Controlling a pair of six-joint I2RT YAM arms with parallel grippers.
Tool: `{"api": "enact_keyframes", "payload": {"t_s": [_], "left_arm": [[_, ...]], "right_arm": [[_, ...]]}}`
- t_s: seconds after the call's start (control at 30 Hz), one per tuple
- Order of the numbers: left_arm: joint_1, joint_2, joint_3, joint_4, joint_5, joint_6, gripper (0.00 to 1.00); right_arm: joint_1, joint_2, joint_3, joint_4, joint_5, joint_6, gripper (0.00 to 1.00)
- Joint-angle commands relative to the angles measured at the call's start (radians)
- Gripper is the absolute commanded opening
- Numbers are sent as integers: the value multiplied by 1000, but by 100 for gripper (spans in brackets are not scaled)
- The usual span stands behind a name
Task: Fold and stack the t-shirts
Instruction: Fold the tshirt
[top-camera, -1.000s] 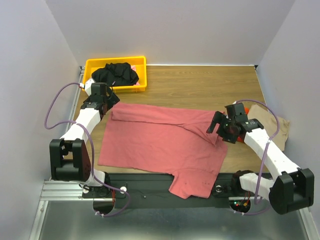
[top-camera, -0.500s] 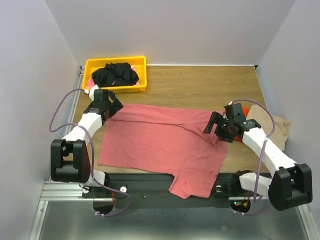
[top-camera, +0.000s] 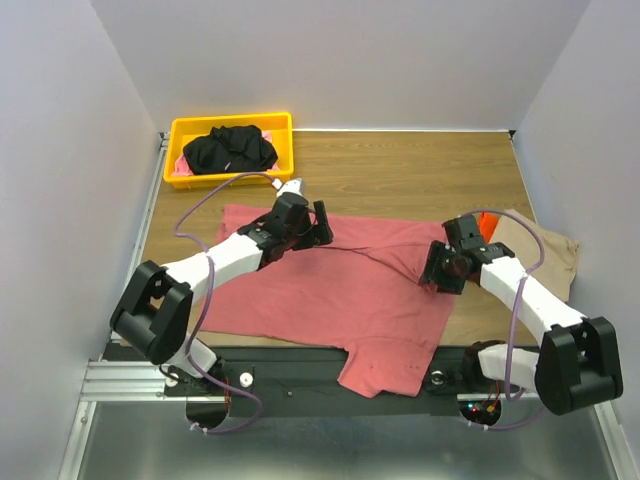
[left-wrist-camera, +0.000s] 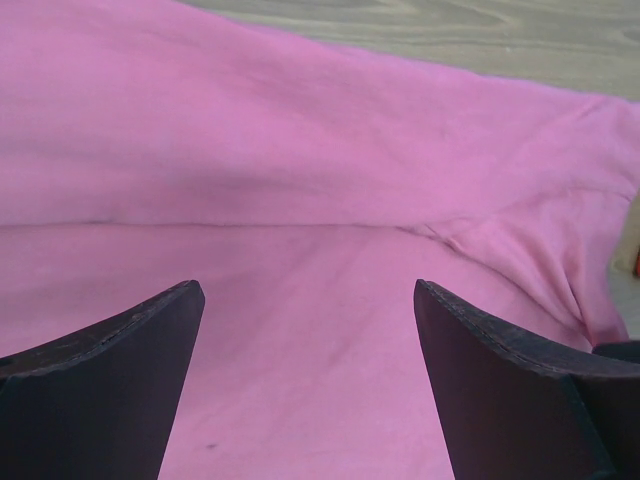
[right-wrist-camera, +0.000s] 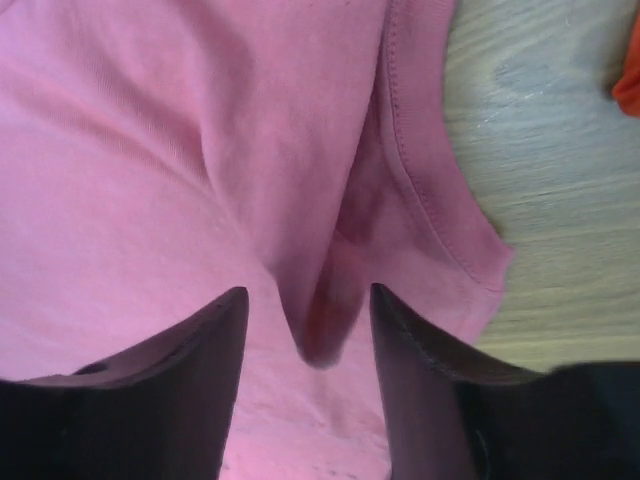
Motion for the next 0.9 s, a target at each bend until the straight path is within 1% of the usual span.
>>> {"api": "enact_keyframes", "payload": {"t_s": [0.0,0.03,0.1,0.13,0.2,0.27,0.37,0.57,0.67,0.83,0.87], "left_arm": [[-31,23,59,49,8,4,99],[-37,29,62,55,8,6,99],[-52,44,72,61,14,15,99],[-60,49,74,67,13,21,99],[-71,64,83,84,22,30,99],[-89,81,89,98,40,52,99],[-117,104,106,119,55,85,98],[-172,136,126,158,62,145,99],[-207,156,138,184,94,179,99],[-285,208,204,195,88,231,99],[-295,233,217,195,86,242,99]], "right_arm": [[9,24,13,85,-15,3,43],[9,30,19,97,-27,3,33],[9,48,37,114,-43,11,19],[9,53,49,117,-41,17,17],[9,66,83,128,-23,47,9],[8,82,121,135,21,72,8],[8,134,167,171,74,124,2],[-6,266,250,229,123,173,1],[-23,324,292,276,123,199,0],[-46,421,344,318,106,233,0],[-57,436,361,329,83,236,0]]}}
